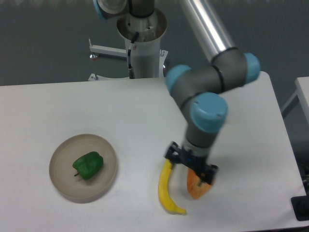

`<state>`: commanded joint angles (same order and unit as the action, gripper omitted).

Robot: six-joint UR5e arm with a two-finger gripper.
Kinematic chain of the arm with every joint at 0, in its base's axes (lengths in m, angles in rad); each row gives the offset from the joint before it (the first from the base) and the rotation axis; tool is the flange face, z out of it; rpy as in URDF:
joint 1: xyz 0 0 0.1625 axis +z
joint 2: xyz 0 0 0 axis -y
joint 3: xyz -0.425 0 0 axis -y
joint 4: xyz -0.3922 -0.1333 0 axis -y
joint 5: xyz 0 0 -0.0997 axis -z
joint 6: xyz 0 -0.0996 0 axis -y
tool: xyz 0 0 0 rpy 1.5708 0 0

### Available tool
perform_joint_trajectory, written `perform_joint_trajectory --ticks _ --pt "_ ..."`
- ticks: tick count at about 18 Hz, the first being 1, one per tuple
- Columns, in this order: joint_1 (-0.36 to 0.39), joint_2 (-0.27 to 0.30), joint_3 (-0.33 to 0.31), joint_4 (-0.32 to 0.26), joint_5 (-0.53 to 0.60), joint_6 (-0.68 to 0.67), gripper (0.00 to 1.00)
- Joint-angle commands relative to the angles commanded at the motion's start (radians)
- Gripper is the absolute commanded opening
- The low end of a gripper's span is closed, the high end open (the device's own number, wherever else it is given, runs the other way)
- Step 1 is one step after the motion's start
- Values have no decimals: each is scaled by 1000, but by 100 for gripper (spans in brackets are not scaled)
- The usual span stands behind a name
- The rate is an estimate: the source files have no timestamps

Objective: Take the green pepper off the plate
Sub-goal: 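Move the gripper over the plate and lower it toward the green pepper, then close the gripper around the green pepper on the plate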

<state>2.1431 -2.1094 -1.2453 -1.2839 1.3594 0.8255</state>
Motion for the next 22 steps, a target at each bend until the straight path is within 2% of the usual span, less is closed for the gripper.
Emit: perform_joint_trajectory --ticks 4,6,9,10,12,17,20,22 --pt "-75 45 -92 8 -46 -68 100" --pt "-109 60 -138 61 -48 -74 100" --pt "-166 59 -201 185 -56 -159 100" --pt "-176 58 -218 210 -56 -160 100" --pt "-189 57 -229 239 -56 -164 100" --pt "-219 31 -238 248 -56 -158 100" --pt "-232 22 -238 288 -54 -157 100" --pt "-233 8 -233 290 -52 -155 100"
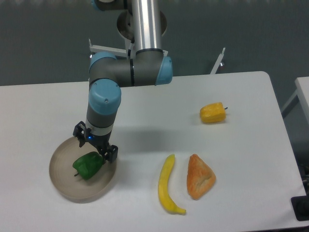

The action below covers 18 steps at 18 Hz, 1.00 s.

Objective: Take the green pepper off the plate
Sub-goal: 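Close the gripper around the green pepper on the plate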

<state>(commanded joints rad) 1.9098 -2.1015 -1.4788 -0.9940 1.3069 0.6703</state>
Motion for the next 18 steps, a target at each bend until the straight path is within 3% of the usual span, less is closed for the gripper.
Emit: perform_joint_trajectory --ticks 14,15,17,18 --pt "-20 -45 11 32 3 8 100" --pt "-20 -45 15 32 3 8 93" --pt "-20 -49 17 32 2 8 64" --pt "-20 -51 21 32 2 9 58"
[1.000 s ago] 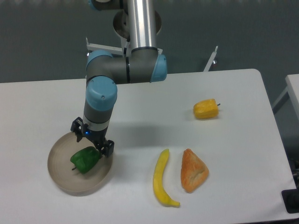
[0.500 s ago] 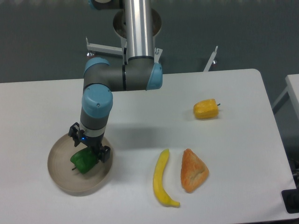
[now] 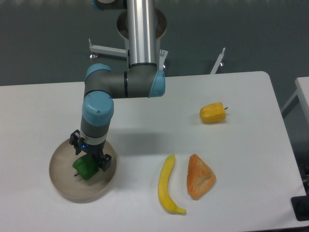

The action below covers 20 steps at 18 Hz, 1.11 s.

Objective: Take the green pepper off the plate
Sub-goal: 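Close the gripper around the green pepper on the plate, then lift the green pepper off the plate and carry it toward the banana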

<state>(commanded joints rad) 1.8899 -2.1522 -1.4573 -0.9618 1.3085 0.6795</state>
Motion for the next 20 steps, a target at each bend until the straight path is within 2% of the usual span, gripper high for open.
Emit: perform_joint_trajectory --ticks 2,6,10,13,16,20 --pt "0 -2 6 -2 0 15 47" --pt "0 -3 18 -3 -2 20 44" --pt "17 14 57 -12 0 46 43" --pt "78 60 63 -29 3 119 43" --pt "159 101 75 -77 6 219 43" --pt "264 94 121 -109 35 343 43"
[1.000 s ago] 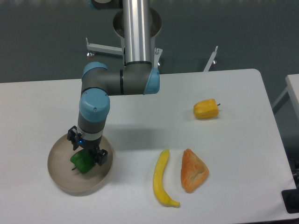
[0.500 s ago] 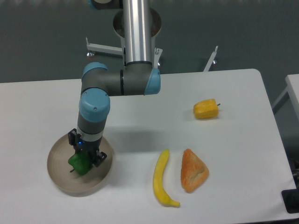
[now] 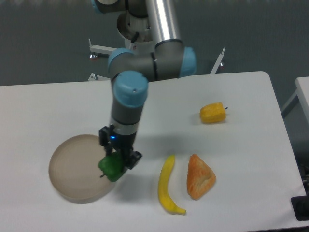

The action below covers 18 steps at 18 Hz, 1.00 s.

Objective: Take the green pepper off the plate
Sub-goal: 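Lift the green pepper off the plate and carry it toward the banana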

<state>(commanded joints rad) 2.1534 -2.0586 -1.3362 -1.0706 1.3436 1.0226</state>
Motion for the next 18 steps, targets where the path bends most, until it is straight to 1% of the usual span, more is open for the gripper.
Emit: perform_joint_trajectory --ticks 1,2,4,7,12,18 --pt "31 -2 9 -26 6 75 43" --pt "58 -5 21 -46 6 115 43" --pt "88 -8 38 -58 6 140 43" --pt "120 -8 28 -58 6 194 43" --pt "134 -14 37 -54 12 198 43" --pt "144 -14 28 -52 14 214 43"
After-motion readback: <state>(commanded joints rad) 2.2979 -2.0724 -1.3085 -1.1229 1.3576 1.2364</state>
